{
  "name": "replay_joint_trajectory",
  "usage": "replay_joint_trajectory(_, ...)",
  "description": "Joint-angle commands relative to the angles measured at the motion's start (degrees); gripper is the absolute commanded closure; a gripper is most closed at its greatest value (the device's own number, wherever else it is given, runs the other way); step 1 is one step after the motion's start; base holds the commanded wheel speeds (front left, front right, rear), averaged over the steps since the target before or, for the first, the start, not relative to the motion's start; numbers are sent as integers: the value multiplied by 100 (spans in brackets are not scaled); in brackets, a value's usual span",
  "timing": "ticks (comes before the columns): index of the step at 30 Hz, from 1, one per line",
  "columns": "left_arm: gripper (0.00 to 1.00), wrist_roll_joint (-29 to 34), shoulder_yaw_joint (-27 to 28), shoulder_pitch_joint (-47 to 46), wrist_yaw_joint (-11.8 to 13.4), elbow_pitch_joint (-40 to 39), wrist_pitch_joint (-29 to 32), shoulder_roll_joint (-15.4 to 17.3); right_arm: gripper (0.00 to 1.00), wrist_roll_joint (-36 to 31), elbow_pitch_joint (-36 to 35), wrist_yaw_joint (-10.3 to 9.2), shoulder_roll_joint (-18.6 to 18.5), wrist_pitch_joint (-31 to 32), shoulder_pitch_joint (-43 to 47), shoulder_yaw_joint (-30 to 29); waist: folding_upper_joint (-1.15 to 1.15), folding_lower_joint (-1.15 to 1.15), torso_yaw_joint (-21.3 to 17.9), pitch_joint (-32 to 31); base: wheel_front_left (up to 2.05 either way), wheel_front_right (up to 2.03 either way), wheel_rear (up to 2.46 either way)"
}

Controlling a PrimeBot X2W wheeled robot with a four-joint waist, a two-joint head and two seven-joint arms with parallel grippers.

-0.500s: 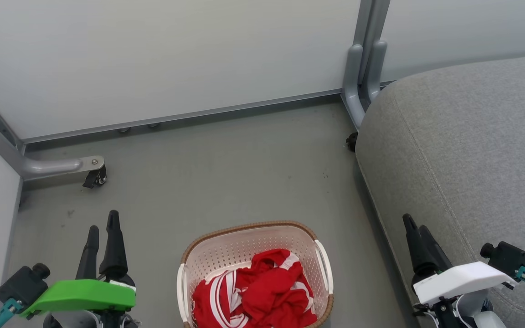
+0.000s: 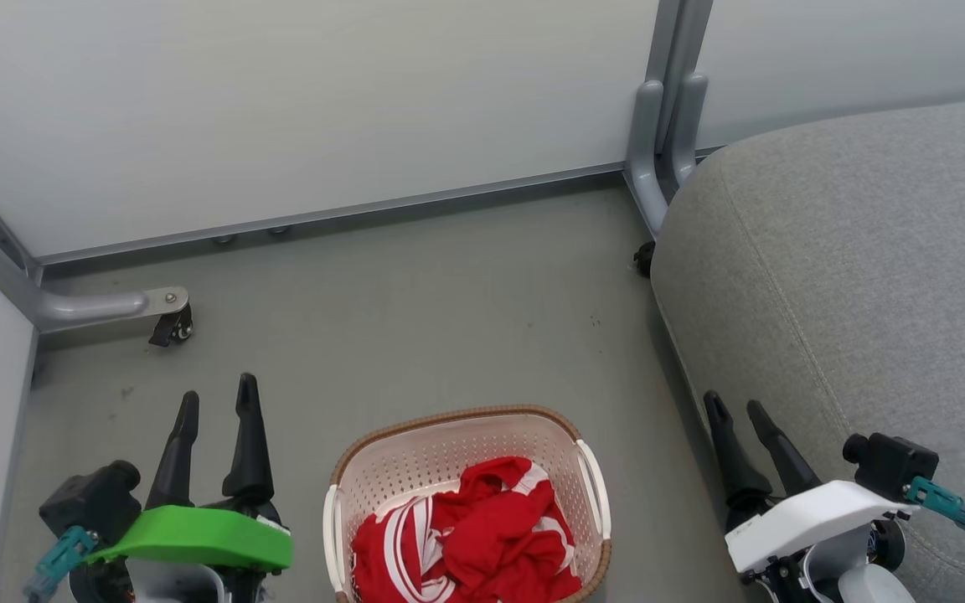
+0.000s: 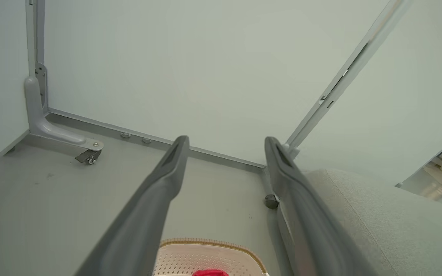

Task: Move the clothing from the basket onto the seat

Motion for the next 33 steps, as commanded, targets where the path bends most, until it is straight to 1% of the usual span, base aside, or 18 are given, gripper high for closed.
replay_joint_trajectory(1,0,235,-67,12,94,-64,-58,86,0,-217,-77,3,-37,-61,-122,32,31,0,1,5,0,0,0)
replay_joint_trajectory(4,0,432,-163,22,234,-35,-101,126,0,-477,-71,3,-39,-108,-127,76,32,0,0,15,0,0,0)
replay_joint_trajectory(9,0,696,-316,27,360,-6,-183,201,0,-985,-48,3,-43,-190,-153,184,35,0,-3,32,0,0,0)
replay_joint_trajectory(17,0,1081,-475,20,522,8,-295,268,0,-1371,-108,3,-49,-298,-147,203,39,0,-16,56,0,0,0)
replay_joint_trajectory(19,0,1122,-477,28,507,-12,-322,260,0,-1376,-120,3,-52,-328,-145,185,40,0,-20,71,0,0,0)
replay_joint_trajectory(24,0,1276,-451,31,380,-28,-385,245,0,-1272,-106,3,-53,-393,-172,174,42,0,-29,119,0,0,0)
replay_joint_trajectory(28,0,1440,-415,43,259,-64,-443,204,0,-1394,-92,3,-56,-444,-189,213,44,0,-36,146,0,0,0)
replay_joint_trajectory(33,0,1632,-322,73,177,-76,-492,137,0,-1578,-71,2,-60,-508,-201,279,47,0,-48,163,0,0,0)
